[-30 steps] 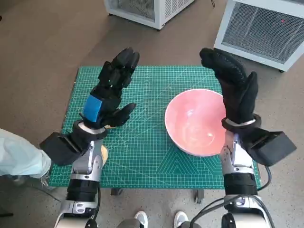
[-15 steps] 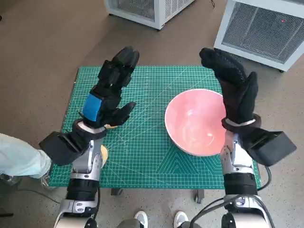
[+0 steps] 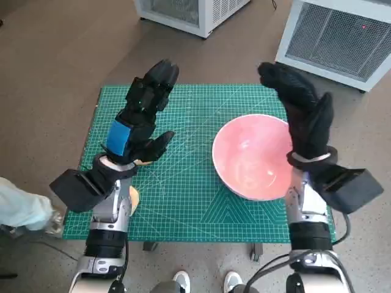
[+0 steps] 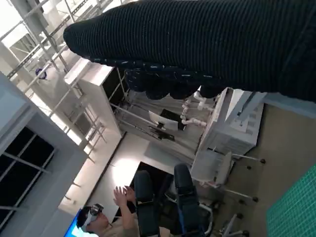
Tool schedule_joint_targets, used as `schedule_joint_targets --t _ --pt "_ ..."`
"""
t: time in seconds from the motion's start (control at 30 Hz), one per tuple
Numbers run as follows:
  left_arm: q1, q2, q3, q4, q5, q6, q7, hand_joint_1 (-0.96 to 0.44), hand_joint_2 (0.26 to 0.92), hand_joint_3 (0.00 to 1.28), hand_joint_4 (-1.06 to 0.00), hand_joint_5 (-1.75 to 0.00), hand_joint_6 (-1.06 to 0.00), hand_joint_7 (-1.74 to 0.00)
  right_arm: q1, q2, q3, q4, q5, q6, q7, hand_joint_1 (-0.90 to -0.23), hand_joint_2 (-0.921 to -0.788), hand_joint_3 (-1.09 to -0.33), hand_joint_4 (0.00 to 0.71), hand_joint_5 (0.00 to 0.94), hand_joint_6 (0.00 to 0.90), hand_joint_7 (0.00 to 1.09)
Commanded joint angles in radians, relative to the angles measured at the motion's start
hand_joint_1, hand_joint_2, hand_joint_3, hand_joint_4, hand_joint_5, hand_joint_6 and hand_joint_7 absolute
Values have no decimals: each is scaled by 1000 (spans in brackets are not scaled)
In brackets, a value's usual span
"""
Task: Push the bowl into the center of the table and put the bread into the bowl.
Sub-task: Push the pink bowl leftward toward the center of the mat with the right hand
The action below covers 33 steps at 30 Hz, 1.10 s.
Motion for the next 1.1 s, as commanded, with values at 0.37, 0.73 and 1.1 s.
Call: schedule_joint_targets --t 0.37,0.73,1.1 --pt "2 14 7 -3 -5 3 -1 -672 921 374 -151 -5 1 -459 9 -111 -126 290 -85 -99 -193 -675 -921 -816 205 0 89 394" --pt "5 20 15 9 1 -9 4 -678 921 374 -152 -4 1 -459 8 -146 -136 482 -138 -47 -314 -662 -921 -865 204 0 83 382" --pt "12 28 24 14 -1 -14 -1 -669 921 371 -154 -4 1 -460 -11 -96 -169 571 -122 84 -322 -606 -921 -878 200 0 115 314"
